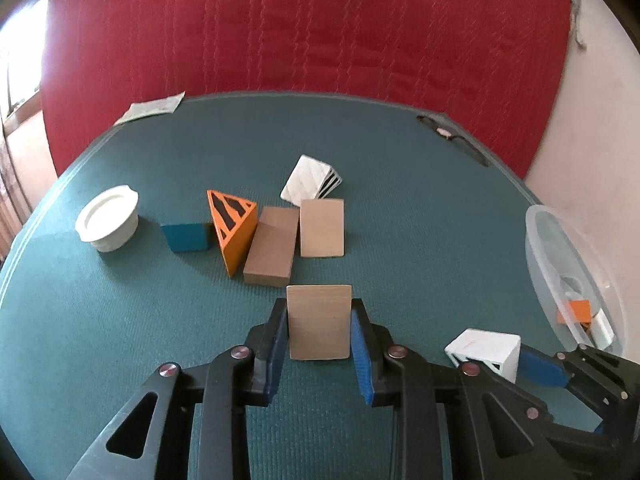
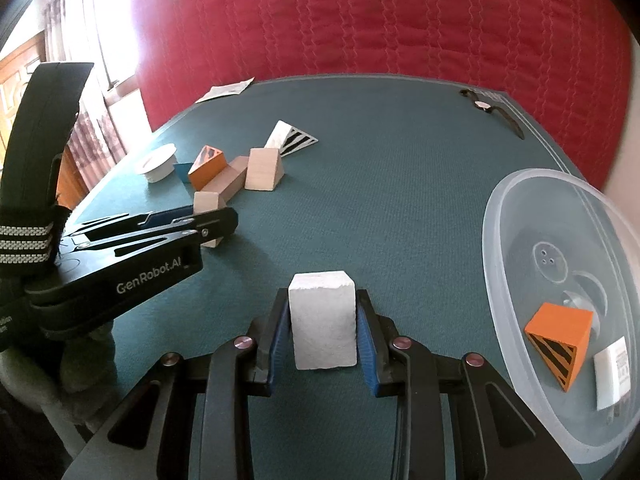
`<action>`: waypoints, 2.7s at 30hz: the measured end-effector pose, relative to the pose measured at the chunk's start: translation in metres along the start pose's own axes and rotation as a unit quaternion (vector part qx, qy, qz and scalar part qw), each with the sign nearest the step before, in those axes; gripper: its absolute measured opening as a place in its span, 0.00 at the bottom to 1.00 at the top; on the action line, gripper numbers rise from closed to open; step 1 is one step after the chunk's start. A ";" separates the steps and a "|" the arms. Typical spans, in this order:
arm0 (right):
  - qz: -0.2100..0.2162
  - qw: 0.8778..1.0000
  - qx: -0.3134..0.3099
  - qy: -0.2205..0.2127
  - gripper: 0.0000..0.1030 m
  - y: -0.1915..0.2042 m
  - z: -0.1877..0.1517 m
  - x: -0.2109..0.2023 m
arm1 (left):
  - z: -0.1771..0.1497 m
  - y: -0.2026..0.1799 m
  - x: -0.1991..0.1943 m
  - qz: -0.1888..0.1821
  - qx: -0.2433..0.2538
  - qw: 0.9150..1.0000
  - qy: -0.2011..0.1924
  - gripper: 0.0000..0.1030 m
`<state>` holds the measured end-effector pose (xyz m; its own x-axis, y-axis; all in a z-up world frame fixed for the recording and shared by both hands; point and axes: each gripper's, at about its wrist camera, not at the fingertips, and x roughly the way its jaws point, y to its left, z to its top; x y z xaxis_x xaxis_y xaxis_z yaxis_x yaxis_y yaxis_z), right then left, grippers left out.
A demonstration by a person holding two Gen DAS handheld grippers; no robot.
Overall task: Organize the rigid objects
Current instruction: 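Lift the white cube with the right gripper while the left grasps the tan block, then carry the white cube over the clear bowl and release it, then lower the tan block into the clear bowl and open the left gripper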
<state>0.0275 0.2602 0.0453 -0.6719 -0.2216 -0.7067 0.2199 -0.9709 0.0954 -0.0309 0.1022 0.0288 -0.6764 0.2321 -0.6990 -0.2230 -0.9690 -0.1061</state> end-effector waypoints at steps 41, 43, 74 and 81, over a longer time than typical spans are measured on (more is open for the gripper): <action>-0.156 0.951 0.241 -0.116 0.30 -0.189 0.029 -0.111 | 0.000 0.000 -0.006 -0.006 -0.004 1.000 -0.010 0.30; -0.154 0.948 0.256 -0.108 0.31 -0.196 0.026 -0.109 | 0.001 0.000 -0.005 -0.007 -0.004 1.000 -0.010 0.30; -0.155 0.940 0.269 -0.138 0.50 -0.203 0.025 -0.130 | 0.007 -0.076 -0.011 -0.059 0.077 0.995 0.010 0.30; -0.159 0.934 0.283 -0.151 0.50 -0.210 0.026 -0.144 | 0.016 -0.120 -0.021 -0.084 0.131 0.988 -0.005 0.30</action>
<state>0.0594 0.4934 0.1452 -0.8271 0.1540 -0.5406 -0.3764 -0.8660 0.3292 -0.0013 0.2150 0.0673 -0.6212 0.3894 -0.6800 -0.5056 -0.8622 -0.0319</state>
